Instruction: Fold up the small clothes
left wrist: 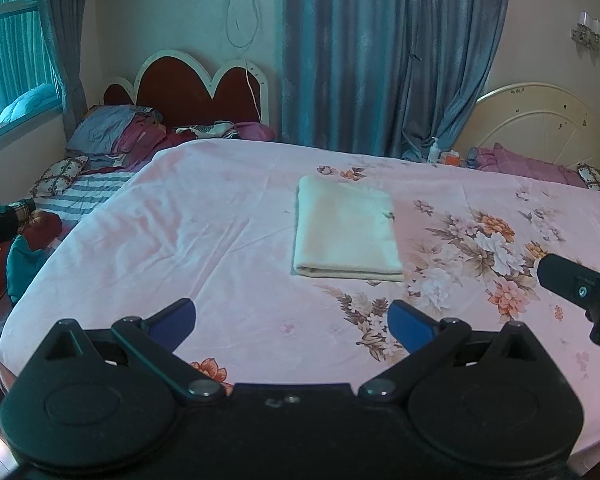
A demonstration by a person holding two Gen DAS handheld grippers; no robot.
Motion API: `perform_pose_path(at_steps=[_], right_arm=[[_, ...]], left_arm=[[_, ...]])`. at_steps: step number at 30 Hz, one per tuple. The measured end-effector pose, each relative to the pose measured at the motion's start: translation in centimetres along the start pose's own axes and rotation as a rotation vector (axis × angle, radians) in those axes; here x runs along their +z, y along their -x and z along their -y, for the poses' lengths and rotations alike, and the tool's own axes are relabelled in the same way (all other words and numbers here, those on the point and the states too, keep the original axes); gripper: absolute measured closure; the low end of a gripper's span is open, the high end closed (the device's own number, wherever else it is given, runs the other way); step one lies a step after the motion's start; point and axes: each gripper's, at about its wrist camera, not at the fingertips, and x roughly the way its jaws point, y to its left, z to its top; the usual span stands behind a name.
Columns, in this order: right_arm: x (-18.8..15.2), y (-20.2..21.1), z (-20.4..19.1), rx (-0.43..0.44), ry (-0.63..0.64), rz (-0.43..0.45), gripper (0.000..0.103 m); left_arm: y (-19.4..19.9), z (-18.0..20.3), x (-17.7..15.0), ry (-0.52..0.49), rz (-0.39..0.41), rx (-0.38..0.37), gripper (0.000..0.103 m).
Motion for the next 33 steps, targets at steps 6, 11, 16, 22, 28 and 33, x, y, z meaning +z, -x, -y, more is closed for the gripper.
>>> perform_pose_path(at_steps=[6,11,16,22,28,33], right_arm=[[-0.03,-0.31,-0.16,0.008,0.000,-0.004,0.001],[-0.09,-0.56,-0.15,0.013,0.003,-0.009,0.001],[-0.06,-0.74,-0.23,0.019,0.003,-0.011,0.001],[-0.03,-0.77,-0.27,0.020,0.002,-0.011,0.001],[-0.03,-0.87,-0.10,0.020,0.001,-0.012,0.001],[-0.06,-1.05,-0.12,0.020,0.000,-0.016,0.001]], left_arm=[[-0.03,-0.10,0.00,-0.002,0.000,0.002,0.001],[-0.04,-0.19,-0.01,0.002,-0.003,0.000,0.001],[-0.08,-0.18,0.02,0.002,-0.004,0.001,0.001],[-0.13,-0.21,0.06,0.000,-0.004,0.000,0.001],[-0.14,-0.19,0.11,0.001,-0.005,0.000,0.001],[-0.20,-0.20,0.01,-0.004,-0.006,-0.001,0.001]])
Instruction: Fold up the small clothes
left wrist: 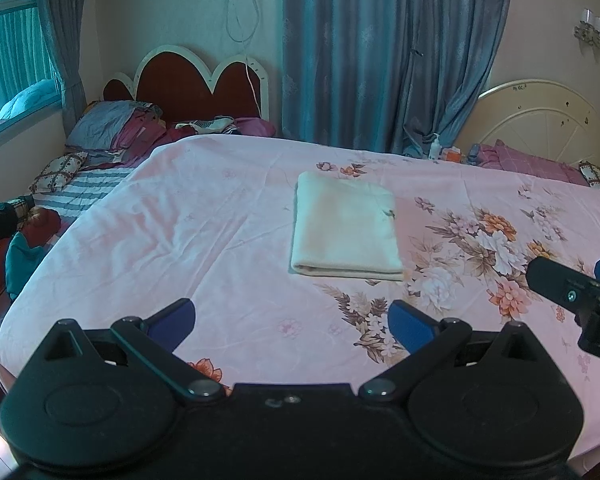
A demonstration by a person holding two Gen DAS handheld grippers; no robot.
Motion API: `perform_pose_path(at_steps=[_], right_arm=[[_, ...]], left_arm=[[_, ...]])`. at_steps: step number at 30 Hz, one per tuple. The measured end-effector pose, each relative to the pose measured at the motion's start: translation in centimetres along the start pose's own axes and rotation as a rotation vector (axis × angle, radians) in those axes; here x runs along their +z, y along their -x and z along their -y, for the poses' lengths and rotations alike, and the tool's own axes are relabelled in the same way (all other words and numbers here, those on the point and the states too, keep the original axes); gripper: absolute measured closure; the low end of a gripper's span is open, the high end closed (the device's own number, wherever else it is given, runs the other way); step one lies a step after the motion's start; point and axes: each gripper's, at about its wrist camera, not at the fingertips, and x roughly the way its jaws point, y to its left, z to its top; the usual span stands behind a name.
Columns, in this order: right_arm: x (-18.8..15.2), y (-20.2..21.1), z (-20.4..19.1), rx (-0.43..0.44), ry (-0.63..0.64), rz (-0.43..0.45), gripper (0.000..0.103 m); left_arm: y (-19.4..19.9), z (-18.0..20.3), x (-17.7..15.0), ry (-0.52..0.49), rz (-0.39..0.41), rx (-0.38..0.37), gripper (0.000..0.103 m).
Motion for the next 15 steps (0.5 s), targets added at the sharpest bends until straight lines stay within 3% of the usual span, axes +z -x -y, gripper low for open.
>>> perform_pose_path(at_steps=[15], right_arm=[[-0.3,-1.5,1.0,-0.015,-0.015,-0.029,0.001]], left_arm=[[-2.2,0.7,0.4,-0.011,-0.017,-0.031,0.002]])
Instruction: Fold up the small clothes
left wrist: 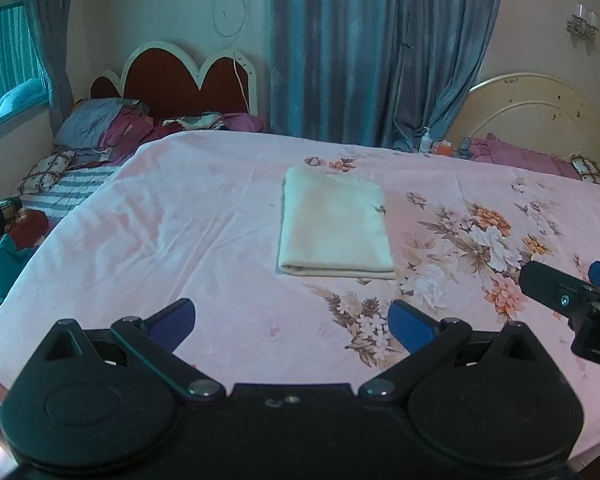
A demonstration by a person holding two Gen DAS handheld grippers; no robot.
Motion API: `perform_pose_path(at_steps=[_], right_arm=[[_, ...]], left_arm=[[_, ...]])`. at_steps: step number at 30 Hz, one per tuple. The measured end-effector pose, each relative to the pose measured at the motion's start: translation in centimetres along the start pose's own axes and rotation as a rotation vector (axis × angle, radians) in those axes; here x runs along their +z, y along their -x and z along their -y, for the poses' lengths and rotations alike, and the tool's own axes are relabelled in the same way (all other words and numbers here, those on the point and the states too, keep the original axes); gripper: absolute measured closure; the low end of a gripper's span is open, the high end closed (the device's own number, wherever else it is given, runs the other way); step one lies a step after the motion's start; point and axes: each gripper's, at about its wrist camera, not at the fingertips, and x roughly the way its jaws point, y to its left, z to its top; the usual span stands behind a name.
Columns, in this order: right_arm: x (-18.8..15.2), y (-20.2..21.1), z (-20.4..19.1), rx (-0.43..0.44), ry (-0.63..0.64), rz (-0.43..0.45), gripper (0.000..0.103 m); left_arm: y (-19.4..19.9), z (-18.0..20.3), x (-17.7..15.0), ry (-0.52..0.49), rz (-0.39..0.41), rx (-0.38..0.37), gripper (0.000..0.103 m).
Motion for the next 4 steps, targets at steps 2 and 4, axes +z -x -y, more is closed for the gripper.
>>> perform_pose_path(at_steps=[2,4], right_arm=[[0.0,-0.4,0.4,-0.009,-0.006,-0.007,0.001],[-0.1,-1.0,0.9,-0.025,-0.013,-0.019,0.001]], left_arm=[[-0.6,0.0,0.2,0.001,0.004,-0.001,0.003],[-1.3,0.0,0.5,0.001,0.005,0.006,0.001]])
